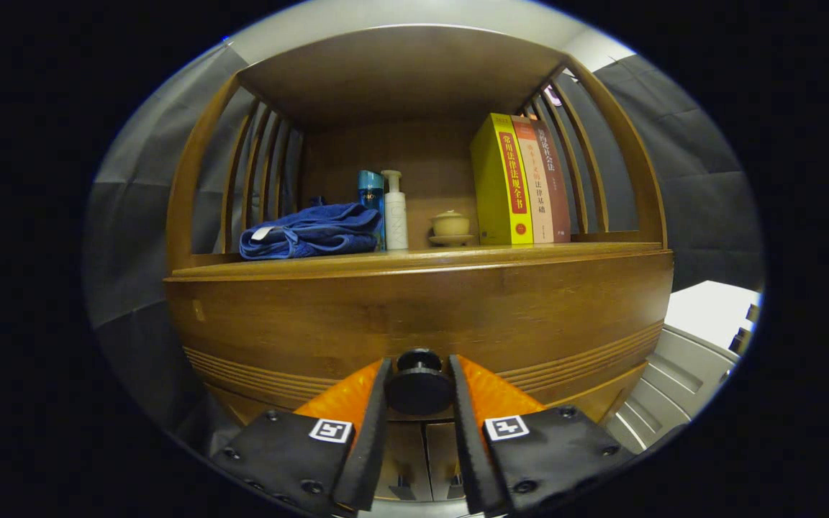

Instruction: Pull open the drawer, take out the items inside it, and place them on the countertop above the cabinet.

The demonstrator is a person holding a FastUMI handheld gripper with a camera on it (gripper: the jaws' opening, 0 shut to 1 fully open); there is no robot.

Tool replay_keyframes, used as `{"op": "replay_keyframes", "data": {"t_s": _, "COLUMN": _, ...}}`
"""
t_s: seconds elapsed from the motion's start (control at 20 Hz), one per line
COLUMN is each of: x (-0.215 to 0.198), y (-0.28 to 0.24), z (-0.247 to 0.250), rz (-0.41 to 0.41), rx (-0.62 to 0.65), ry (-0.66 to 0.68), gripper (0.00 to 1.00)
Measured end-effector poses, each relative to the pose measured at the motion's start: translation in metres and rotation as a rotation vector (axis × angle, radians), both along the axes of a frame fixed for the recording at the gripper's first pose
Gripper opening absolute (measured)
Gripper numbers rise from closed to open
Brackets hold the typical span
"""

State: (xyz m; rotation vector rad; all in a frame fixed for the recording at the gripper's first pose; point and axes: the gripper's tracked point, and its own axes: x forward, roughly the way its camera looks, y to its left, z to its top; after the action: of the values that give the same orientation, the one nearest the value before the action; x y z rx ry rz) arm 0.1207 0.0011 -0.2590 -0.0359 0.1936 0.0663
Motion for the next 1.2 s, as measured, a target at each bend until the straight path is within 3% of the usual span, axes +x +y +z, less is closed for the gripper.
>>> {"op": "replay_keyframes", "data": {"t_s": 0.25, "x": -0.001, "y": 0.0, "z": 0.0, "rz": 0.004, "rx": -0.005, "ry": 0.008, "gripper": 0.45}}
{"op": "replay_keyframes", "data": {"t_s": 0.65, "x": -0.011, "y": -0.001, "z": 0.0, "rz": -0.014, "rx": 0.015, "ry": 0.047, "gripper": 0.45}}
{"op": "replay_keyframes", "data": {"t_s": 1.2, "x": -0.092, "y": -0.007, "z": 0.009, "rz": -0.001, "rx": 0.045, "ry": 0.09, "gripper": 0.45}}
